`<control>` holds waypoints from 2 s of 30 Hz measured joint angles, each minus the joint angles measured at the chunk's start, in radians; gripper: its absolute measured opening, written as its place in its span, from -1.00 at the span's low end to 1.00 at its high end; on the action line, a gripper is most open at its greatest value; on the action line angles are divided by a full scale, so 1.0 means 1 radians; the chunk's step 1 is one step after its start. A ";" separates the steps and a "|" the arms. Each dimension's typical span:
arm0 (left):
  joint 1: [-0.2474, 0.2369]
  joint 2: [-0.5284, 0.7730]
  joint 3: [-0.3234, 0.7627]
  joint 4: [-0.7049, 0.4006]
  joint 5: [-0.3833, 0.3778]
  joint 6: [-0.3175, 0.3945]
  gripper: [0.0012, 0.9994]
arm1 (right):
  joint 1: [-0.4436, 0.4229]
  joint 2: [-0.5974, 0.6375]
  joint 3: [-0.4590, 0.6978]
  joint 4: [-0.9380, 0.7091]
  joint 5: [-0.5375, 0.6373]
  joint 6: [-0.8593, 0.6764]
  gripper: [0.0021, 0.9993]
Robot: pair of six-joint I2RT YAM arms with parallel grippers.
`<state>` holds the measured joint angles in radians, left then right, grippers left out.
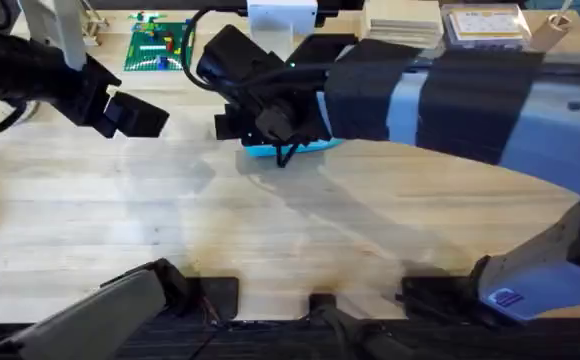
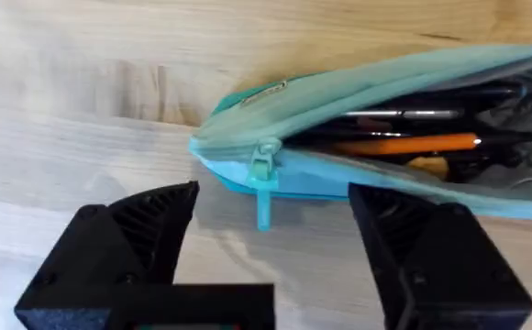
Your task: Unzip the bag, pick up the pens from the table one at a time and place them inside, then zip the bag closed.
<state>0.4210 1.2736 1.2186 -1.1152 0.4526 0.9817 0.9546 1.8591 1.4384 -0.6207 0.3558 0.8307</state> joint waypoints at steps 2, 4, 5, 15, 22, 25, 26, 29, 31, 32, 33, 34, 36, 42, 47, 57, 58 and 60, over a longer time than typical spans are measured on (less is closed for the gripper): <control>0.000 0.000 0.000 0.000 0.000 0.000 0.99 | 0.000 0.000 0.000 0.003 0.013 0.000 0.99; 0.000 0.000 0.000 0.000 0.000 0.000 0.99 | 0.000 0.000 0.000 0.005 0.028 0.000 0.99; 0.000 0.000 0.000 0.000 0.000 0.000 0.99 | 0.000 0.000 0.000 0.007 0.033 0.000 0.99; 0.000 0.000 0.000 0.000 0.000 0.000 0.99 | 0.000 0.000 0.000 0.019 0.051 0.000 0.82; 0.000 0.000 0.000 0.000 0.000 0.000 0.99 | 0.000 0.000 0.000 0.020 0.052 0.000 0.58; 0.000 0.000 0.000 0.000 0.000 0.000 0.99 | 0.000 0.000 0.000 0.025 0.052 0.000 0.52; 0.000 0.000 0.000 0.000 0.000 0.000 0.99 | 0.000 0.000 0.000 0.029 0.052 0.000 0.47; 0.000 0.000 0.000 0.000 0.000 0.000 0.99 | 0.000 0.000 0.000 0.034 0.052 0.000 0.37; 0.000 0.000 0.000 0.000 0.000 0.000 0.99 | 0.000 0.000 0.000 0.035 0.052 0.000 0.36; 0.000 0.000 0.000 0.000 0.000 0.000 0.99 | 0.000 0.000 0.000 0.036 0.052 0.000 0.36; 0.000 0.000 0.000 0.000 0.001 0.000 0.99 | 0.000 0.000 0.000 0.036 0.052 0.000 0.35; 0.000 0.000 0.000 0.000 0.004 0.000 0.99 | 0.000 0.000 0.000 0.037 0.052 0.000 0.35; 0.000 0.000 0.000 0.000 0.007 0.000 0.99 | 0.000 0.000 0.000 0.040 0.052 0.000 0.35; 0.000 0.000 0.000 0.000 0.012 0.000 0.99 | 0.000 0.000 0.000 0.047 0.052 0.000 0.27; 0.000 0.000 0.000 0.000 0.016 0.000 0.99 | 0.000 0.000 0.000 0.047 0.052 0.000 0.25; 0.000 0.000 0.000 0.000 0.019 0.000 0.99 | 0.000 0.000 0.000 0.047 0.052 0.000 -0.26; 0.000 0.000 0.000 0.000 0.019 0.000 0.99 | 0.000 0.000 0.000 0.047 0.052 0.000 -0.32; 0.000 0.000 0.000 0.000 0.019 0.000 0.99 | 0.000 0.000 0.000 0.047 0.052 0.000 -0.39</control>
<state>0.4208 1.2736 1.2186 -1.1152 0.4717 0.9817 0.9546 1.8591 1.4384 -0.5739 0.4076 0.8308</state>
